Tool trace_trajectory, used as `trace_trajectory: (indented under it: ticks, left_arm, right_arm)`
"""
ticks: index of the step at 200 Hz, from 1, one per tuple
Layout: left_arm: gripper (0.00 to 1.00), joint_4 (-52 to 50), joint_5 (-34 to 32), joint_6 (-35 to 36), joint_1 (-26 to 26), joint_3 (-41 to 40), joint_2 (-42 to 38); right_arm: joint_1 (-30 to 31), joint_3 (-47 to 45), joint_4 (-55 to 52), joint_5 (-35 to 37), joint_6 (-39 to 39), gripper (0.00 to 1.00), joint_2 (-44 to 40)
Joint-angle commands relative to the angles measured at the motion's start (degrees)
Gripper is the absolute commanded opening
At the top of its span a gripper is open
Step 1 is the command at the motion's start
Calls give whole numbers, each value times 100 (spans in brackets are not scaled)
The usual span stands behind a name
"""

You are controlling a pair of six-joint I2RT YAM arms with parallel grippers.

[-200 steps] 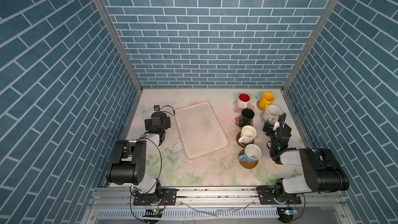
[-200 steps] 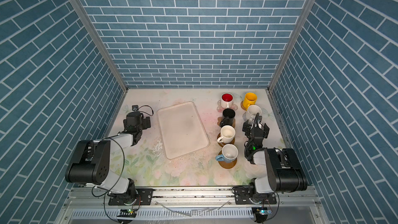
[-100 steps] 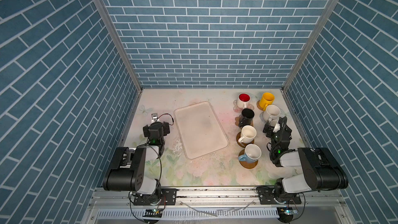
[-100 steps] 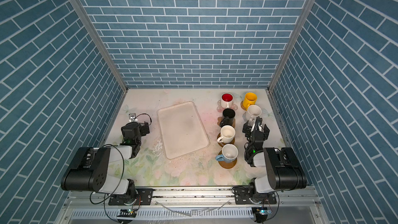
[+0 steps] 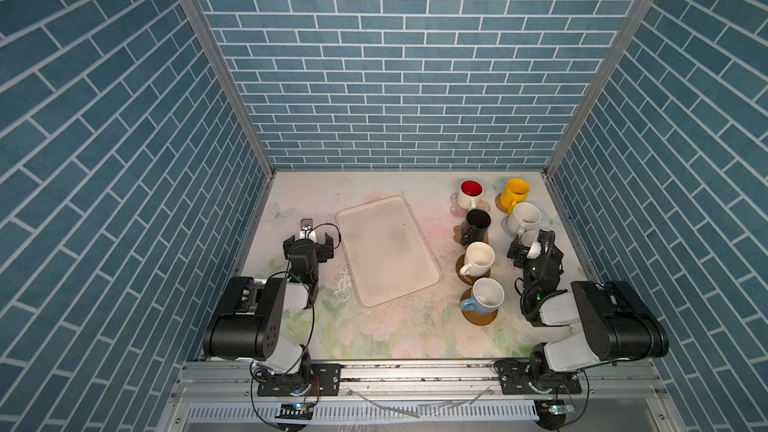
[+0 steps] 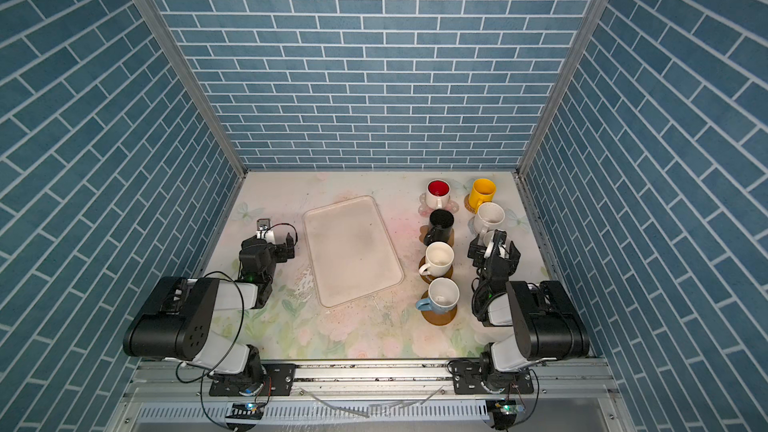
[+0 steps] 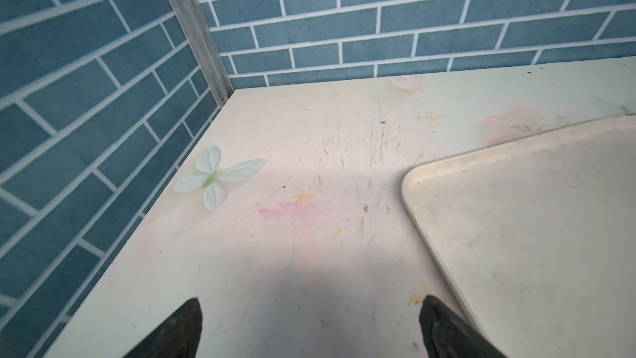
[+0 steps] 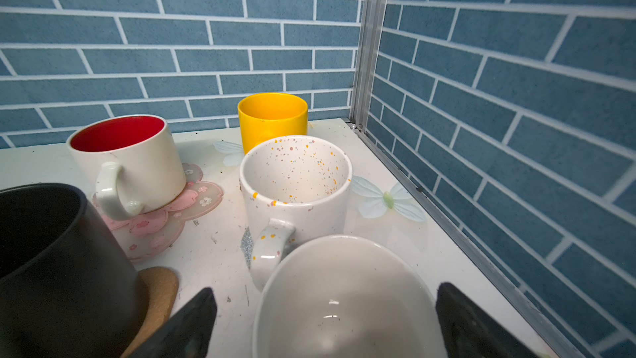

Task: Place cups on coasters
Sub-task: Reset both arms

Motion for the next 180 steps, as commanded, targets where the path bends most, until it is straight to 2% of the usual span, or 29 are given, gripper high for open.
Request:
trace_trajectory:
  ticks: [1, 33, 60, 76, 100, 108, 120, 133, 154, 180]
  left_arm:
    - [99, -252, 336, 153, -8, 231, 59]
    - [99, -291, 335, 155, -7, 242, 52]
    - [99, -201, 362, 171, -9, 205, 58]
    - [99, -226, 408, 183, -12, 210, 54]
    - [99, -224, 404, 183, -10, 218, 55]
    - [99, -225, 402, 183, -12, 208, 42]
    - [99, -224, 402, 183, -8, 209, 51]
    - [99, -224, 403, 183, -14, 208, 49]
    - [99, -245, 411, 183, -9, 226, 60]
    - [99, -264, 421, 183, -7, 236, 60]
  right_arm:
    - [-16, -1, 15, -44, -257, 99, -35]
    - [-15, 243, -580, -232, -320, 99, -137]
    - [-10, 66, -26, -446, -387, 99, 68]
    - [-13, 87, -105, -494, -388, 99, 60]
    - [-21, 244, -197, -1040, -545, 99, 378]
    - [-31, 234, 88, -1030, -540, 99, 537]
    - [-50, 240, -231, -1032, -512, 99, 370]
    - [-51, 254, -79, -1042, -522, 99, 464]
    - [-109, 460, -580, -1009, -428, 99, 357]
    - [-381, 1143, -2056, -1236, -164, 99, 267]
